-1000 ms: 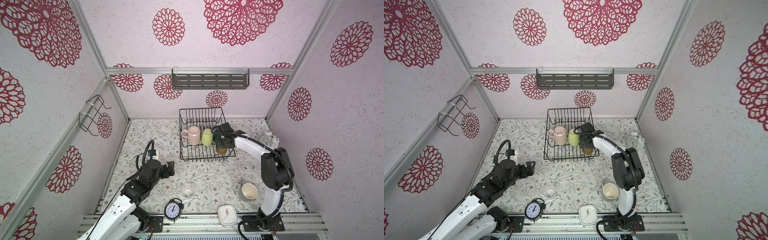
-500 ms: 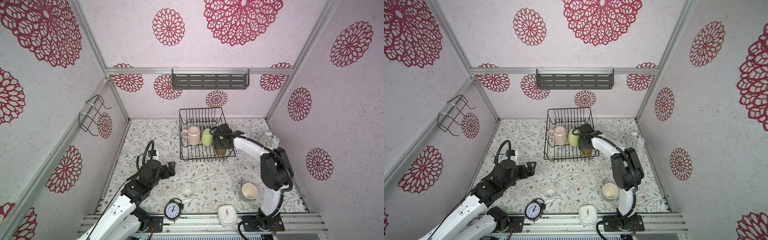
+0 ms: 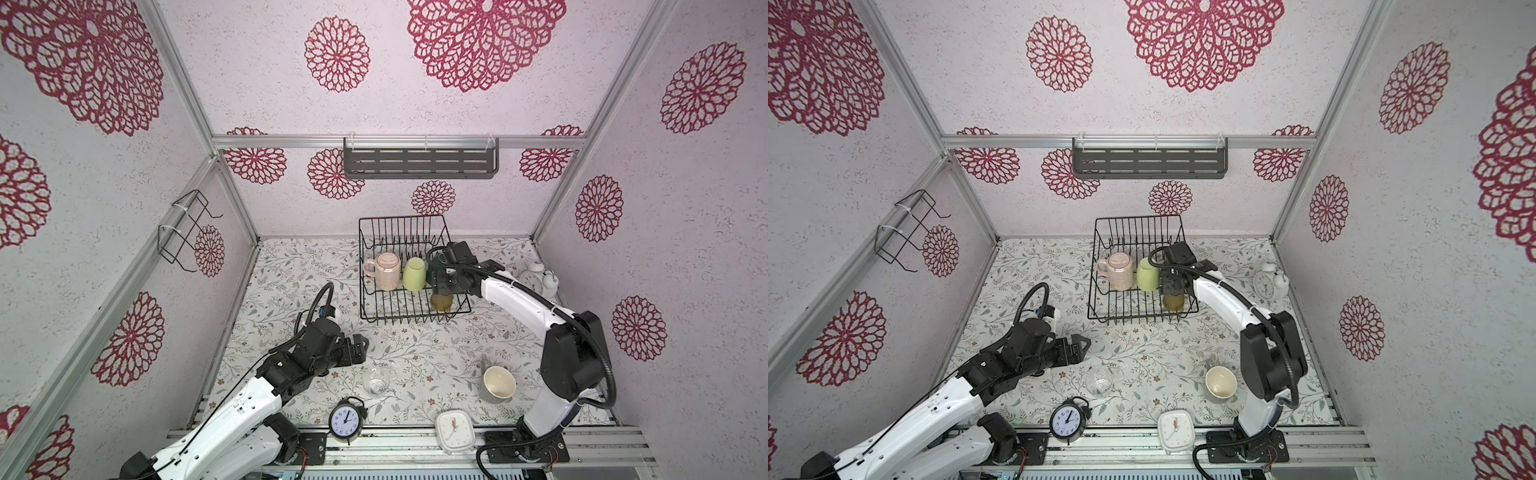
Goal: Load the cups into the dish rack
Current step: 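Raise the right gripper from the rack while the left gripper grasps the clear glass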
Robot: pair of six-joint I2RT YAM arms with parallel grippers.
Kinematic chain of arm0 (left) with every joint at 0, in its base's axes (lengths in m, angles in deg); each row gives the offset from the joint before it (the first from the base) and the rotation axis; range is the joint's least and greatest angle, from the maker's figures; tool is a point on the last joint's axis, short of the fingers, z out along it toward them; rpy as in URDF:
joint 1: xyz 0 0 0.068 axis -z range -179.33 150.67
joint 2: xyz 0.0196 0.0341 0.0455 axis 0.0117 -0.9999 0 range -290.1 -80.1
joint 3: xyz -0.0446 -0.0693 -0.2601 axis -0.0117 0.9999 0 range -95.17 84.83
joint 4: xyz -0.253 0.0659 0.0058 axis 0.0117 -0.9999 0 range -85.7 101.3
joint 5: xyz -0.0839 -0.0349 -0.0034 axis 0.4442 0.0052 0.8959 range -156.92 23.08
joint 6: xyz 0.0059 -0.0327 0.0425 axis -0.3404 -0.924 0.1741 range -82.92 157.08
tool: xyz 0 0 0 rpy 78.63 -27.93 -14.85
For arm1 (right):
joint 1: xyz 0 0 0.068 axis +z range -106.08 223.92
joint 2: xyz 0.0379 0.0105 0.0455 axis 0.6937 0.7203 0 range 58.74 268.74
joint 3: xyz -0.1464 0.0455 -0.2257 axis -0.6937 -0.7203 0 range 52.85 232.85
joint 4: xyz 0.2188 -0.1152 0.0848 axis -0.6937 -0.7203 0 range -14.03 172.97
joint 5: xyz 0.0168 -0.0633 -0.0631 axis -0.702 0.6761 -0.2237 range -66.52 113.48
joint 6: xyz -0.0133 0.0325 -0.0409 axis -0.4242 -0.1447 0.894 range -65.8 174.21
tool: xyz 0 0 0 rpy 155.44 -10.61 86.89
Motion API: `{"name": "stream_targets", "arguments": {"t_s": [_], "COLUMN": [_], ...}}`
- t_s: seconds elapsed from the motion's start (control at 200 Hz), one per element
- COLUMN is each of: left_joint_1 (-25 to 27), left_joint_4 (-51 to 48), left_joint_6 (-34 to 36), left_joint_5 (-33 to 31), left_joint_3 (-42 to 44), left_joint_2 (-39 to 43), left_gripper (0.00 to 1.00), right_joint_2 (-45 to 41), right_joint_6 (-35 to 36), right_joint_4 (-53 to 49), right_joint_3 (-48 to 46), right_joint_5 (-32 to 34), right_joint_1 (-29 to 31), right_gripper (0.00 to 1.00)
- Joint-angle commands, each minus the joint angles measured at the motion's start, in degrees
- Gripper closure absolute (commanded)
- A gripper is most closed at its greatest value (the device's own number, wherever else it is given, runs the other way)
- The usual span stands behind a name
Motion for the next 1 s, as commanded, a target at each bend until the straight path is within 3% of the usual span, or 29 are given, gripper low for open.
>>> {"name": "stream_targets", "arguments": {"t_s": [0.0,0.4,0.601,0.996], "left_joint_1": [4.13,14.73,15.06,14.88], "left_joint_4": [-5.54,-14.62,-16.81,-11.71], "left_joint_6": [-2.04,-7.13,-8.12,-6.23], "left_joint_5": [-2.47,-6.16,-8.02,-4.84], "left_joint_3": [-3.09,-7.25,-7.46,-5.91], "left_joint_2": [-1.88,-8.19,-11.86,-18.34], "left_gripper": [0.06,0.11,0.11,0.16], "right_joint_2": [-6.33,-26.09,-28.96,-31.29], "right_joint_6": [-0.73,-2.77,-3.44,-5.28], "right_joint_4": [-0.11,11.59,12.79,14.23], "right_joint_3": [-1.46,-16.18,-19.09,-21.85], "right_joint_5": [0.45,-1.64,-1.4,-2.2], "right_joint_1": [-0.02,-0.01,0.01,-0.02], "right_gripper": [0.21,0.21,0.21,0.2]}}
